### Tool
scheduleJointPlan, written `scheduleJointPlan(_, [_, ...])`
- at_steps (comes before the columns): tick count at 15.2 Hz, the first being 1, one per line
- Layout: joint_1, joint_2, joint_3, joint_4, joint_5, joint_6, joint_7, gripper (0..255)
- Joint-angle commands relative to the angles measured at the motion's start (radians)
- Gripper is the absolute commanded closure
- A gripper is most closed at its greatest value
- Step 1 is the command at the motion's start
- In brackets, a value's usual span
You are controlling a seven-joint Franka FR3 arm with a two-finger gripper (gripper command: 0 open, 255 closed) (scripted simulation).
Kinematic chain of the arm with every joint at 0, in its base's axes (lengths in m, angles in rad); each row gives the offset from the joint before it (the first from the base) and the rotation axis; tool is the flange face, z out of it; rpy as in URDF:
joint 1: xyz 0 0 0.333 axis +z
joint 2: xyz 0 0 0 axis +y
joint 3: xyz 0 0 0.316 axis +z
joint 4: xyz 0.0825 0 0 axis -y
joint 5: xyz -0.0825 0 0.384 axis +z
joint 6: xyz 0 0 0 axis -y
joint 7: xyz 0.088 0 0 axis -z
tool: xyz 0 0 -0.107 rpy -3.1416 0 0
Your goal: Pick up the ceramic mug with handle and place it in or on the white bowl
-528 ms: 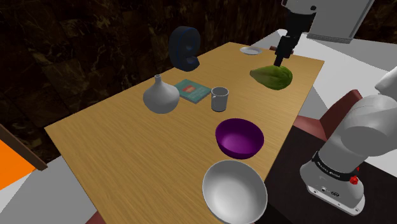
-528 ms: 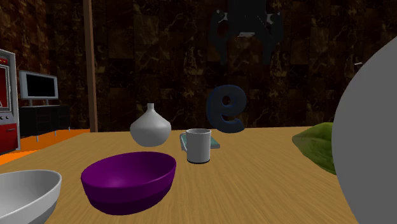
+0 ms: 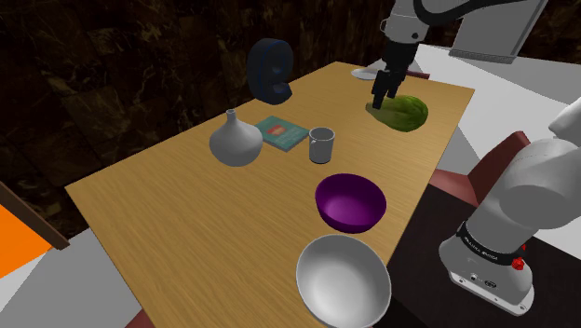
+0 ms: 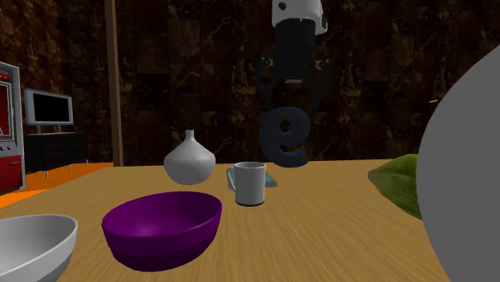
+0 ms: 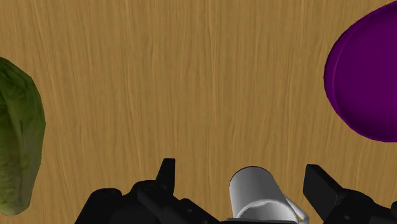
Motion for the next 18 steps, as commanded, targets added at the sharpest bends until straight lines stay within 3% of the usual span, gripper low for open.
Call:
scheduleJointPlan(1, [0.005,0.075,0.003,0.017,0.01,0.053,0.007,0])
scheduleJointPlan(14, [0.035,0.579,0.023,0.225,0.074,0.309,0.03,0])
scheduleJointPlan(18, [0.037,0.61,0.025,0.211,0.078,0.353,0.03,0])
